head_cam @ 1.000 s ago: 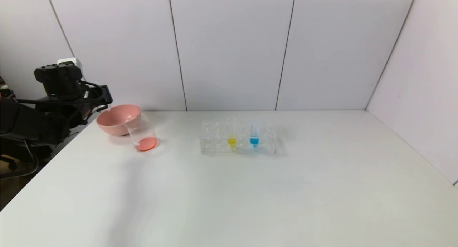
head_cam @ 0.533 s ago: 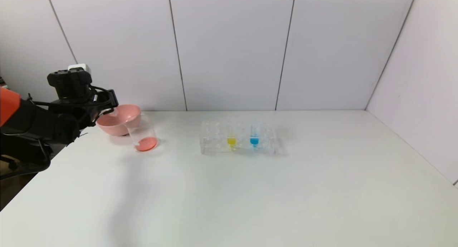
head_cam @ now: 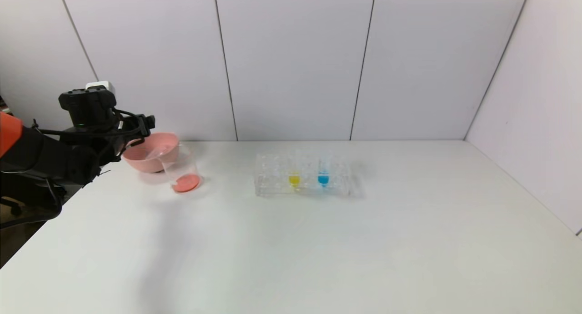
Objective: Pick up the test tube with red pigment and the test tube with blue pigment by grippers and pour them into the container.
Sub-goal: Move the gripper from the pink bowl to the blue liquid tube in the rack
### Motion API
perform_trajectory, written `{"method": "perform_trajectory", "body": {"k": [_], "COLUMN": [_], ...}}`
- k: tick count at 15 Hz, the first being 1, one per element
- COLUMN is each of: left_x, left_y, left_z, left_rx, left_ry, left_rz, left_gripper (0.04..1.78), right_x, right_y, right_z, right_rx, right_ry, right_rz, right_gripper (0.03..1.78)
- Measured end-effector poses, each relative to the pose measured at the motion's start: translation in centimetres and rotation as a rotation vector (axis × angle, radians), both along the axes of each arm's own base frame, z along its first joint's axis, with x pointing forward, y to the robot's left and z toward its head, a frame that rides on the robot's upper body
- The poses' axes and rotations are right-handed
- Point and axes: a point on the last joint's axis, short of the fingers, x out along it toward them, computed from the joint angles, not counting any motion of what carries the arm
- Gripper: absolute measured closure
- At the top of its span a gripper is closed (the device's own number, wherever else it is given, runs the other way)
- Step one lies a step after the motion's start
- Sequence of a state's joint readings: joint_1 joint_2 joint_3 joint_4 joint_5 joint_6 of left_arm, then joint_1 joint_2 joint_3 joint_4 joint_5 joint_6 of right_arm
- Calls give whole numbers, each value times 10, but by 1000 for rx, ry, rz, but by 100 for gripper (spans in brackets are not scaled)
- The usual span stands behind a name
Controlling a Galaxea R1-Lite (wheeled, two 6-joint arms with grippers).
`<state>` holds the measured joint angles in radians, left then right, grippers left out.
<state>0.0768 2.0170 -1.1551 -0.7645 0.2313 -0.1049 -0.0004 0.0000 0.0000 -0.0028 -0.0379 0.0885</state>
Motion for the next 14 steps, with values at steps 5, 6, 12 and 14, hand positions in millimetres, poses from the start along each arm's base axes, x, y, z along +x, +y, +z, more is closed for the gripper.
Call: {"method": "perform_trajectory", "body": {"k": [5,6,12,14], "left_x": [-46,-59,-154,-179], "left_y": [-38,-46,-121,-143], "left_z": [24,28,47,48], "left_rx": [-2,-2,-101,-169], "left_ry": [11,19,160,223], "left_rz": [-98,-123,-409,-499], "left_gripper": [6,6,6,6], "right_x": [0,0,0,0], "right_y": [0,0,0,0], "right_z": [0,0,0,0], "right_rx": [0,0,0,0], "right_ry": [0,0,0,0], "right_rz": [0,0,0,0], "right_gripper": [4,4,4,4]}}
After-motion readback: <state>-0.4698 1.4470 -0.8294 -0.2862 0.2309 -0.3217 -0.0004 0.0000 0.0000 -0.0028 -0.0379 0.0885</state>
